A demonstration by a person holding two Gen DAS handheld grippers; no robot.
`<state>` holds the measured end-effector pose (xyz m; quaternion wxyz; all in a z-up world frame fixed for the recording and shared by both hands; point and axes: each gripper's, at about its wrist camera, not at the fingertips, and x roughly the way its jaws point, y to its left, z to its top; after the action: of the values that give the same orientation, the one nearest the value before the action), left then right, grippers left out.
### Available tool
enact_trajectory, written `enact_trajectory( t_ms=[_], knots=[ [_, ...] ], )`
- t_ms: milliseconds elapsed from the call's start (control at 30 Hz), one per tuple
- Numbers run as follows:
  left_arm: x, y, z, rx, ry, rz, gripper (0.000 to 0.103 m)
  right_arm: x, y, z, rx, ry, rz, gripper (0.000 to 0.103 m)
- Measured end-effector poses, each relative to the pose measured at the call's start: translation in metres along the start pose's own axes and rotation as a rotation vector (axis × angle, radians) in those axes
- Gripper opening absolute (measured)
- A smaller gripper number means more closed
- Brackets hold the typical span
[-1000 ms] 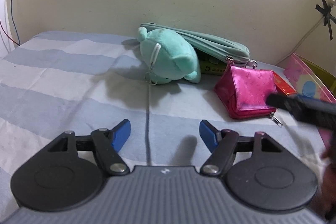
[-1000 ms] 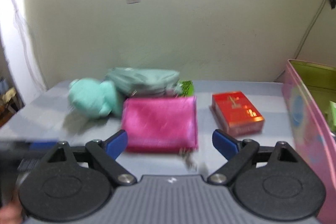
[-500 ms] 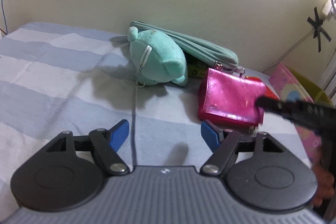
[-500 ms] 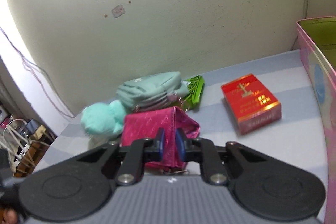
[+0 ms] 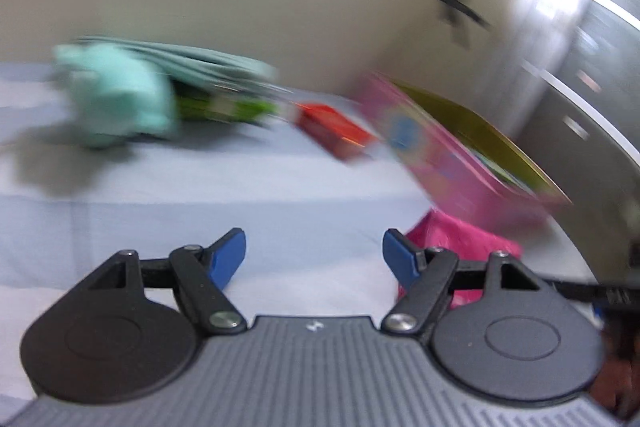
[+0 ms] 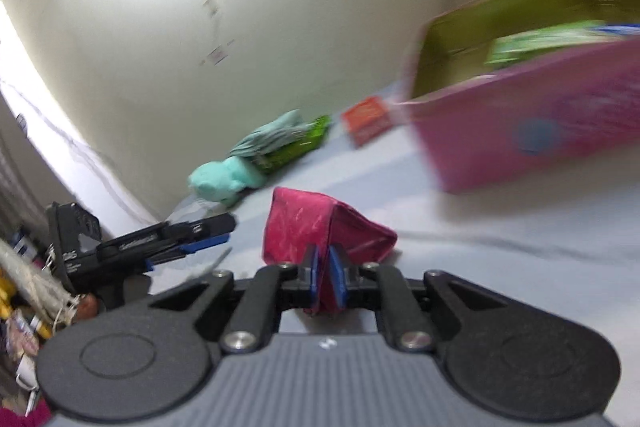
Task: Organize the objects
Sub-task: 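Grasp the pink wallet with the right gripper, then carry the pink wallet into the tin and release it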
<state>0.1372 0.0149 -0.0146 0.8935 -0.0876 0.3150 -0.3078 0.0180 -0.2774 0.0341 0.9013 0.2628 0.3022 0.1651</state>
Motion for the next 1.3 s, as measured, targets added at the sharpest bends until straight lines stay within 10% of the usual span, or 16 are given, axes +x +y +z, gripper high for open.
enact_trajectory(
  t_ms=[333, 600, 967, 1300],
  knots=[
    [0.023, -0.079, -0.01, 0.105, 0.101, -0.243, 0.074, -0.082, -0.052, -0.021, 0.074, -0.146, -0.127, 0.013],
    [0.059, -0.117, -0.019, 0.142, 0.215, -0.326, 0.044, -0.067, -0.055, -0.025, 0.015, -0.114, -0.055, 0.019],
    [0.063, -0.16, 0.049, 0.271, 0.095, -0.255, 0.041, -0.073, -0.033, 0.039, -0.167, -0.236, -0.052, 0.013],
    [0.166, -0.204, 0.113, 0.296, 0.085, -0.073, 0.041, -0.021, -0.086, 0.133, -0.253, -0.292, -0.228, 0.016]
  ],
)
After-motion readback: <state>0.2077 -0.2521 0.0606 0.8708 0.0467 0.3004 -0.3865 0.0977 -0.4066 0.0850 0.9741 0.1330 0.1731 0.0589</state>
